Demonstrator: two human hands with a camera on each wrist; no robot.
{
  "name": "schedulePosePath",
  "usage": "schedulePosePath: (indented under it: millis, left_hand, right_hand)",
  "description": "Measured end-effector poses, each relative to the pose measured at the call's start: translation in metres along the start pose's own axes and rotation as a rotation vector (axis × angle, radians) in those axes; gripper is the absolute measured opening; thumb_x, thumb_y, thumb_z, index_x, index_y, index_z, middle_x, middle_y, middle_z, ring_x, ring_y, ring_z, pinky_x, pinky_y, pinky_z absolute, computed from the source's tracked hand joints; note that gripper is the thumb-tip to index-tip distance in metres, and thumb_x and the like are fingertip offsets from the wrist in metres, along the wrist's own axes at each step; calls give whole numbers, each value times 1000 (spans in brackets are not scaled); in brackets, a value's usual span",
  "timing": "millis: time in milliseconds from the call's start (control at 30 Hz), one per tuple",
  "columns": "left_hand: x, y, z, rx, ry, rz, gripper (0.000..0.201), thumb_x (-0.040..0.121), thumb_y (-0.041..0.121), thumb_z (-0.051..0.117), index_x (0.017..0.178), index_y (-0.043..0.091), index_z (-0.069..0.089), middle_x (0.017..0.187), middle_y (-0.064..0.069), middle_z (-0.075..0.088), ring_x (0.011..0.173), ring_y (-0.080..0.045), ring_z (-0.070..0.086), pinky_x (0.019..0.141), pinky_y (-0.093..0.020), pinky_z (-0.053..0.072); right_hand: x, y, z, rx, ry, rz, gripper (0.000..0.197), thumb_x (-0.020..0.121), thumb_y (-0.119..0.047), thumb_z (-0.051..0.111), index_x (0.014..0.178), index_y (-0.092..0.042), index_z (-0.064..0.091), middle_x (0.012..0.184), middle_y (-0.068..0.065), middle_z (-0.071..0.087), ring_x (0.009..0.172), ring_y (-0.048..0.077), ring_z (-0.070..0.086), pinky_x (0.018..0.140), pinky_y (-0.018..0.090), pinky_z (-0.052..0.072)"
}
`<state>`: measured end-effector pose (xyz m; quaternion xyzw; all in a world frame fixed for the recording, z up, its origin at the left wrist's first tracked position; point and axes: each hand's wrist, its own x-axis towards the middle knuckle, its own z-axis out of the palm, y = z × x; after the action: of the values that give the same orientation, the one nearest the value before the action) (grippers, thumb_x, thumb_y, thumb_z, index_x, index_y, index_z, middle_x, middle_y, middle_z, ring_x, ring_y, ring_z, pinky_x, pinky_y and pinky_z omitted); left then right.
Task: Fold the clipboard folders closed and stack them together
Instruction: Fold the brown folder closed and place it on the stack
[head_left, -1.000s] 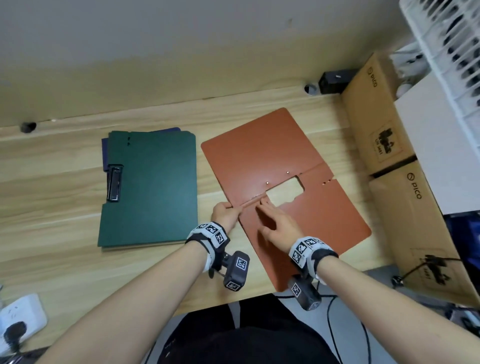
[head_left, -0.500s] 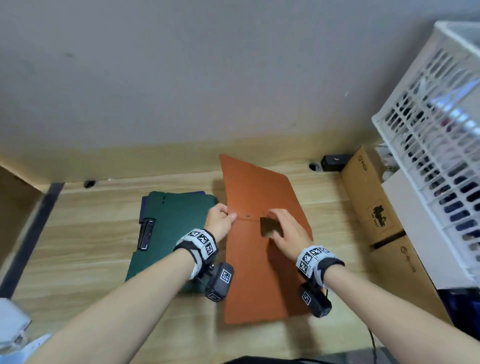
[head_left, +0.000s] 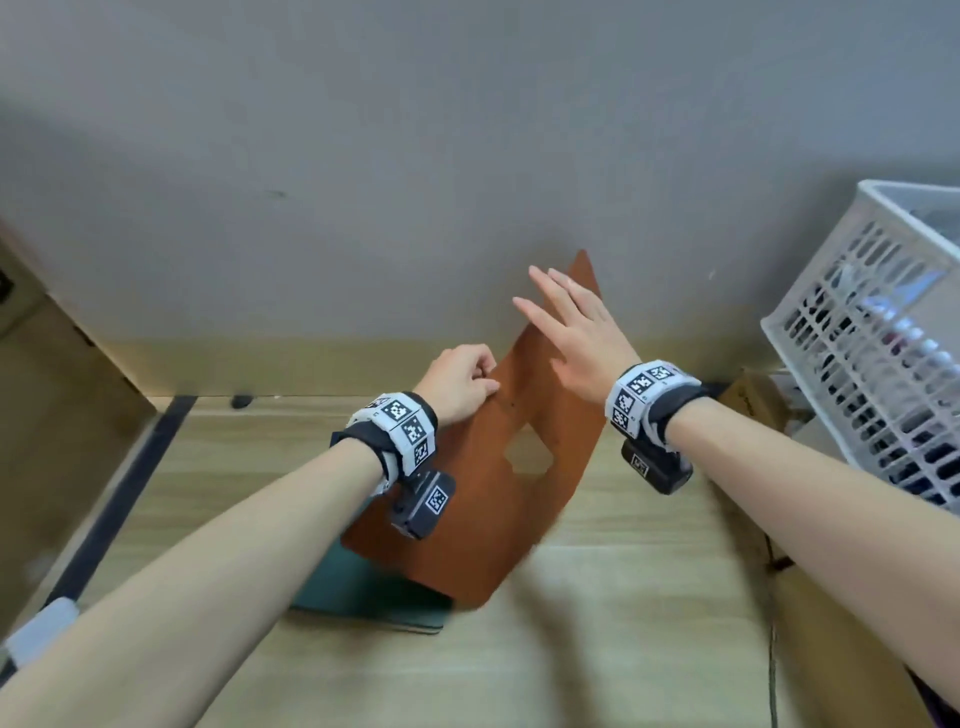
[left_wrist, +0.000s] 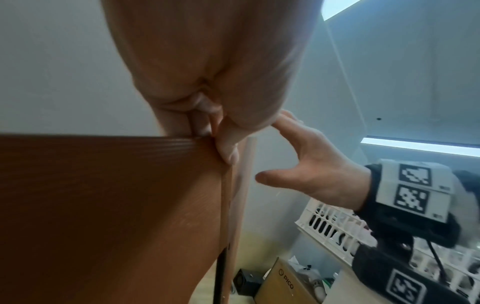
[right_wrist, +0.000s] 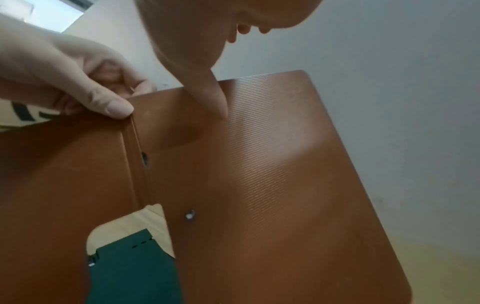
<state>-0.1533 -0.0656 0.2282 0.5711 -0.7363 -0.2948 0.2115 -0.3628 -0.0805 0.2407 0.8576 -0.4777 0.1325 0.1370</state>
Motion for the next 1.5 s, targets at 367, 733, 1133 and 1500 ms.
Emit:
schedulePosePath:
  millis: [367, 733, 1133, 1500]
  left_hand:
    - [-13, -6, -18, 15, -20, 90, 16, 87, 29, 65, 100, 20, 65, 96, 1, 70, 88, -17, 63, 80, -29, 51]
    - [-3, -20, -14, 550, -64, 200, 67, 82, 3, 47, 139, 37, 52, 124, -11, 67, 110, -36, 62, 92, -39, 50]
    - [-41, -93, 60, 683, -352, 236, 76, 82, -9, 48, 148, 27, 40, 154, -2, 44, 135, -29, 48, 103, -43, 47]
    - [-126, -192, 166, 681, -763, 58, 89, 82, -5, 59, 156, 20, 18, 166, -10, -5, 153, -32, -7, 121, -54, 9]
  right_hand:
    - [23, 4, -49, 68, -23, 72, 9, 77, -29, 77, 83, -30, 72, 87, -13, 68, 88, 14, 57, 93, 32, 36]
    - [-27, 5, -23, 196, 27, 427, 11, 79, -19, 69, 75, -29, 67, 83, -12, 66, 87, 15, 55, 72, 29, 39]
    - [-121, -41, 93, 366, -642, 446, 51, 97, -44, 44, 145, -27, 38, 147, 2, 49, 127, 27, 51, 101, 43, 46]
    - [-218, -119, 198, 497, -880, 479, 54, 86, -29, 66, 137, -25, 50, 149, 8, 35, 137, 30, 35, 108, 48, 41]
